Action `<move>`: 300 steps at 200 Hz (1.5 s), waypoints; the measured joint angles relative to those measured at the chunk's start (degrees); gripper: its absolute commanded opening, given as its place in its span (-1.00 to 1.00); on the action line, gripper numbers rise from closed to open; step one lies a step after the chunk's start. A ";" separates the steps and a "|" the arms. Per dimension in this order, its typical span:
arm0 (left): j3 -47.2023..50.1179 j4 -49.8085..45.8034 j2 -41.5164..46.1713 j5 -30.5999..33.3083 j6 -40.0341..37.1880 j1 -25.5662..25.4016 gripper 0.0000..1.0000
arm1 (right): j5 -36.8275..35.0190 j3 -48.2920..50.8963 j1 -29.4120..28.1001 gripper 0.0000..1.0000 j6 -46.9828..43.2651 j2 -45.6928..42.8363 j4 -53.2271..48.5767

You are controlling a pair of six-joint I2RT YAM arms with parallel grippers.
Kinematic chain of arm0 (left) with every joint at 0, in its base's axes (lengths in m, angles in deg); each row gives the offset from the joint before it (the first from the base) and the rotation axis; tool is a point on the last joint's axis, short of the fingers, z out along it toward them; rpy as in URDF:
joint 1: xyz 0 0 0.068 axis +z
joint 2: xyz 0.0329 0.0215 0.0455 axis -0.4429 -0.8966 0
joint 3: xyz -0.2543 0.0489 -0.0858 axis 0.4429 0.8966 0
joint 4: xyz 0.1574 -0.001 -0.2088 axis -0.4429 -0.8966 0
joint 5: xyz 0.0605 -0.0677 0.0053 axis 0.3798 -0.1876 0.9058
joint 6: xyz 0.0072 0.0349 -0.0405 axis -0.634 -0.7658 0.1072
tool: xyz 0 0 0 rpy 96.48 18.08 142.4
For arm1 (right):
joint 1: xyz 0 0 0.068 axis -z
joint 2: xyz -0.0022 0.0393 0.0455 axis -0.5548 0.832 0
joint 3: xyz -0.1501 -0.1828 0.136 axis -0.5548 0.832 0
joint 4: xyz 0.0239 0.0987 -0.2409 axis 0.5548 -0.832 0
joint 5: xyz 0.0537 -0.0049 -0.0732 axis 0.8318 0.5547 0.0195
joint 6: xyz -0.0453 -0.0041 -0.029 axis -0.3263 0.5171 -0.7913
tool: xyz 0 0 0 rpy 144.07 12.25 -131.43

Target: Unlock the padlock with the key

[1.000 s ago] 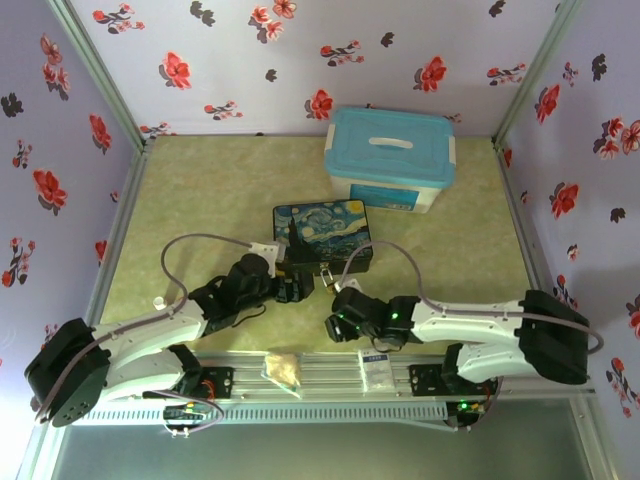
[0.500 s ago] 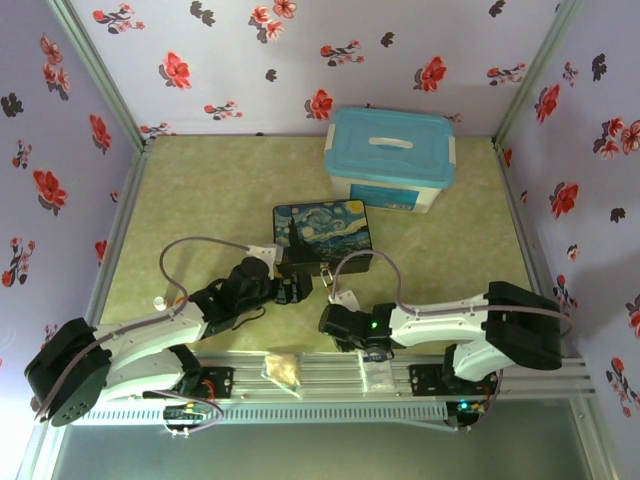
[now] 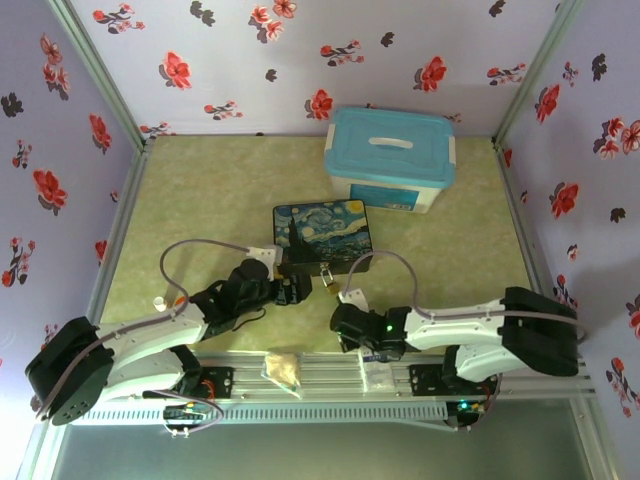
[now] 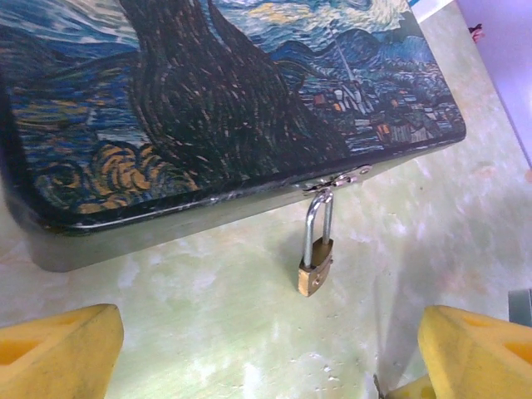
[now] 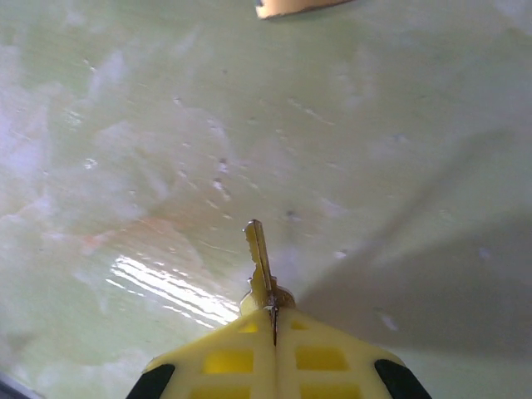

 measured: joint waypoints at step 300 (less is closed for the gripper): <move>-4.96 18.64 -17.18 -18.14 1.22 -5.40 -1.00 | 1.88 0.22 7.48 0.64 -22.47 -14.27 5.64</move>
